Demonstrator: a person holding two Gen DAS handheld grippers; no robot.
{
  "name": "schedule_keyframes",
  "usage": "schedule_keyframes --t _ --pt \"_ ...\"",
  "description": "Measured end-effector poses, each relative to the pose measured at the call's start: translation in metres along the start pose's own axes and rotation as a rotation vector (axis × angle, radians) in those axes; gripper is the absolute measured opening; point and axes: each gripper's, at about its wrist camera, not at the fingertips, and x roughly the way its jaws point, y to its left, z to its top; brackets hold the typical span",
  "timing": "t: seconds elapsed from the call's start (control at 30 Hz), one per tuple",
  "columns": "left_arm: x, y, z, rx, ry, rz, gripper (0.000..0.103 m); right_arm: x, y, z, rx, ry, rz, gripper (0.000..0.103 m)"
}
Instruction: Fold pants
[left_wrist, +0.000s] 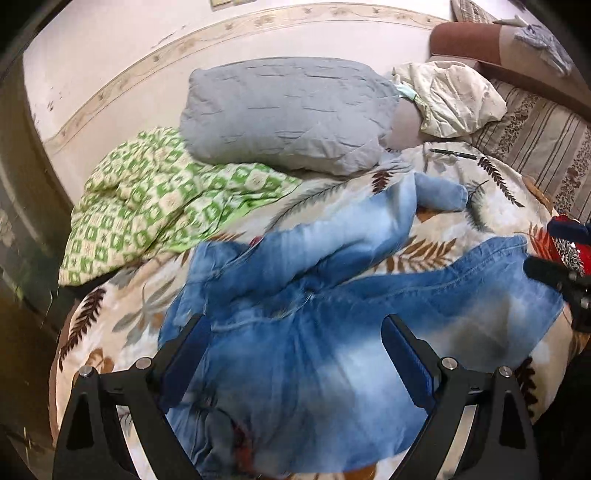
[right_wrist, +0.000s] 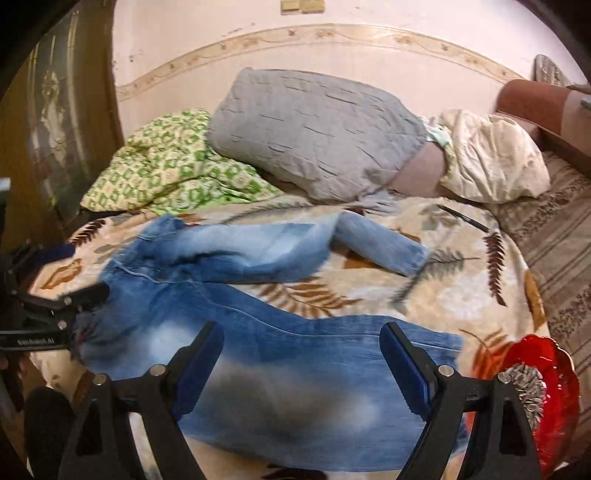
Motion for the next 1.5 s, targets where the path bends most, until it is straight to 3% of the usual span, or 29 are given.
schedule_keyframes --t 0.2,0.33,0.47,0.57,0.7,0.8,0.97,1.0,1.03,1.07,1.1,1.13,1.17,1.3,1.37,1.43,1.5 --pt "0.027 0.013 0.016 -0.005 0.039 -0.001 0.094 0.017 -0.007 0.006 -0.001 0.024 0.016 0.089" --pt "0.046 0.012 0.04 0.065 0.04 -0.082 0.094 0.041 -0.033 0.024 0.071 0.066 0.026 0.089" --pt "0.072 -0.021 0.069 0.179 0.031 -0.14 0.094 0.065 -0.072 0.044 0.072 0.103 -0.054 0.089" --pt "0.103 -0.05 0.093 0.196 0.045 -0.211 0.094 0.087 -0.104 0.049 0.068 0.153 -0.11 0.089" --pt "0.143 -0.1 0.118 0.274 0.036 -0.253 0.094 0.127 -0.141 0.05 0.078 0.205 -0.117 0.089" --pt "0.173 -0.129 0.125 0.329 0.066 -0.249 0.094 0.168 -0.154 0.054 0.1 0.238 -0.087 0.088" --pt "0.212 -0.148 0.116 0.395 0.119 -0.191 0.094 0.229 -0.144 0.056 0.016 0.272 -0.147 0.085" --pt "0.218 -0.147 0.112 0.409 0.13 -0.184 0.084 0.239 -0.143 0.055 0.016 0.277 -0.135 0.068" --pt "0.222 -0.146 0.11 0.418 0.143 -0.194 0.038 0.243 -0.143 0.055 0.026 0.281 -0.135 0.055" --pt "0.227 -0.146 0.109 0.416 0.167 -0.209 0.013 0.243 -0.145 0.056 0.034 0.274 -0.156 0.049" --pt "0.229 -0.141 0.11 0.386 0.212 -0.246 0.01 0.24 -0.148 0.058 0.042 0.265 -0.141 0.038" --pt "0.224 -0.135 0.112 0.352 0.21 -0.291 0.009 0.236 -0.152 0.059 0.051 0.261 -0.119 0.024" --pt "0.214 -0.132 0.114 0.349 0.192 -0.33 0.009 0.23 -0.157 0.062 0.055 0.256 -0.092 0.018" --pt "0.17 -0.138 0.124 0.397 0.095 -0.413 0.01 0.172 -0.178 0.084 -0.006 0.205 -0.069 0.016" --pt "0.16 -0.147 0.13 0.381 0.087 -0.456 0.01 0.149 -0.186 0.093 -0.046 0.206 -0.084 0.016" --pt "0.165 -0.159 0.128 0.39 0.134 -0.458 0.011 0.137 -0.196 0.098 -0.087 0.271 -0.103 0.016" --pt "0.182 -0.179 0.116 0.443 0.25 -0.461 0.021 0.147 -0.208 0.088 -0.075 0.415 -0.075 0.023"
